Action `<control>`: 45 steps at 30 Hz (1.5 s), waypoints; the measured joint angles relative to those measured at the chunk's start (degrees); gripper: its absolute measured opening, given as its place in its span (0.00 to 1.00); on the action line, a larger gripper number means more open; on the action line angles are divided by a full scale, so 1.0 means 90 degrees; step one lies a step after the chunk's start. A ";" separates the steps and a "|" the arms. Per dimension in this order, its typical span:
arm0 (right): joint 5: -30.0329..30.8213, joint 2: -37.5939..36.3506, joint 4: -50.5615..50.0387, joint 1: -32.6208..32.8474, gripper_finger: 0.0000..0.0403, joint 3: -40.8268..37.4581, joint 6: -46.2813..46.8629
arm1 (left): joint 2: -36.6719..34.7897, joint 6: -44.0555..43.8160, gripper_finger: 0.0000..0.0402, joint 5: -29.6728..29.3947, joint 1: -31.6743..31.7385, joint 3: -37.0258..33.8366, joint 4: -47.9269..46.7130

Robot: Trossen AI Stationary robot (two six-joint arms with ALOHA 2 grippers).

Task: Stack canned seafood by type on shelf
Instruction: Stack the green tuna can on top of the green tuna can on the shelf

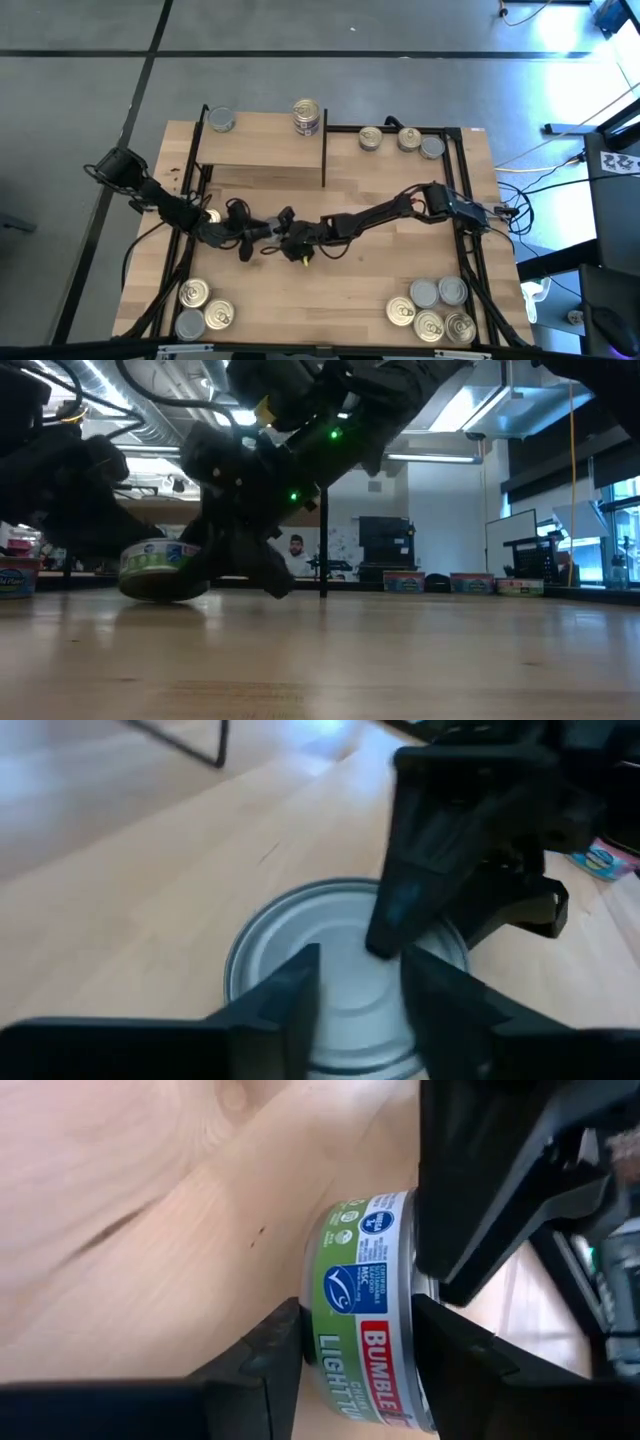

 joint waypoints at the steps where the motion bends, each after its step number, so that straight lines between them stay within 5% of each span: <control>1: 0.0013 -0.0062 -0.0100 0.0001 0.40 -0.0007 0.0120 | -0.0017 0.0179 0.39 -0.0011 0.0000 0.0034 0.0044; 9: 0.0113 -0.0603 -0.1278 -0.0019 0.37 -0.0020 0.1057 | -0.0369 0.2100 0.51 0.0087 -0.0023 0.0350 0.0083; 14: 0.0098 -0.0788 -0.1692 -0.0057 0.36 -0.0023 0.1213 | -0.0549 0.3110 0.52 0.0037 -0.0111 0.0812 -0.1049; 21: 0.0082 -0.0799 -0.1666 -0.0052 0.39 -0.0023 0.1308 | -0.0532 0.3017 0.61 -0.0039 0.0167 0.1599 -0.3415; 28: 0.0079 -0.0804 -0.1409 -0.0060 0.37 -0.0020 0.1458 | -0.0530 0.3189 0.65 0.0177 0.0271 0.1750 -0.3697; 35: 0.0079 -0.0809 -0.1165 -0.0062 0.37 -0.0013 0.1827 | -0.0530 0.3672 0.58 0.0058 0.0355 0.1750 -0.3695; 42: -0.0059 -0.0814 -0.1136 -0.0091 0.40 -0.0013 0.2159 | -0.0530 0.3811 0.36 0.0103 0.0350 0.1750 -0.3685; 45: -0.0078 -0.0831 -0.1106 -0.0094 0.46 -0.0003 0.2125 | -0.0530 0.3739 0.34 0.0075 0.0355 0.1752 -0.3662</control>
